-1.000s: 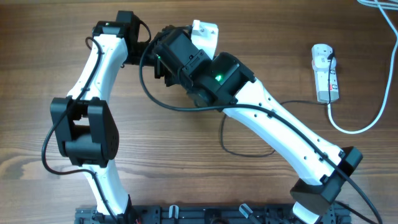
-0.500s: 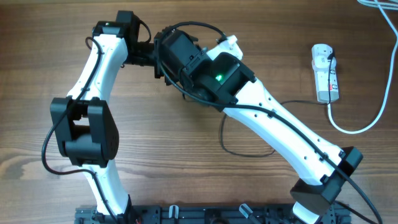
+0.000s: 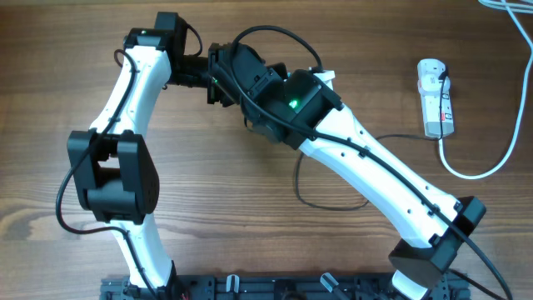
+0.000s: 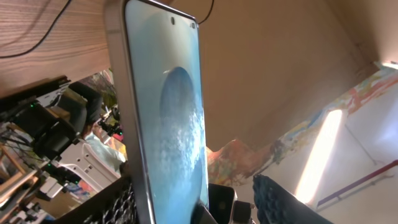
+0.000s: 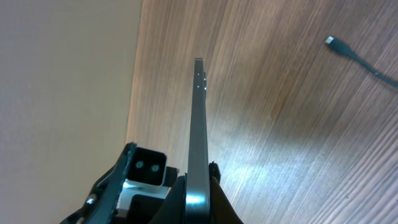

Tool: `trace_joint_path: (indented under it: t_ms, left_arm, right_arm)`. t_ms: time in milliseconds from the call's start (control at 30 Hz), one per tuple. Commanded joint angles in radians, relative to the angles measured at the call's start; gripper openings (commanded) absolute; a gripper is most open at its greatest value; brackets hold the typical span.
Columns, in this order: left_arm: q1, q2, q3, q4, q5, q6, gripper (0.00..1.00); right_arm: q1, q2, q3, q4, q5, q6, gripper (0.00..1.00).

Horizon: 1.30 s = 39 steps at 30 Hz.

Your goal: Plug charger to phone and switch on socket

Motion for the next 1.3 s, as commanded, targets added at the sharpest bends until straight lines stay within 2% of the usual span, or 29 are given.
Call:
trace_joint_path:
  t_ms: [0, 300, 400, 700, 1267]
  left_arm:
    - [-0.003, -0.032, 0.019, 0.002, -0.004, -0.036, 0.56]
    - [-0.003, -0.032, 0.019, 0.002, -0.004, -0.058, 0.5]
    - [-0.003, -0.032, 0.019, 0.002, -0.004, -0.057, 0.43]
    - [-0.003, -0.032, 0.019, 0.001, 0.018, -0.057, 0.36]
    - [-0.003, -0.032, 0.019, 0.001, 0.079, -0.057, 0.35]
  right_arm:
    - [-0.005, -0.049, 0.019, 0.025, 0.047, 0.025, 0.04]
    - [-0.005, -0.065, 0.019, 0.048, 0.042, 0.025, 0.05]
    - [-0.004, -0.068, 0.019, 0.048, 0.042, 0.025, 0.05]
    - [-0.005, -0.068, 0.019, 0.063, 0.008, 0.025, 0.05]
    - [-0.005, -0.068, 0.018, 0.077, -0.023, 0.025, 0.06]
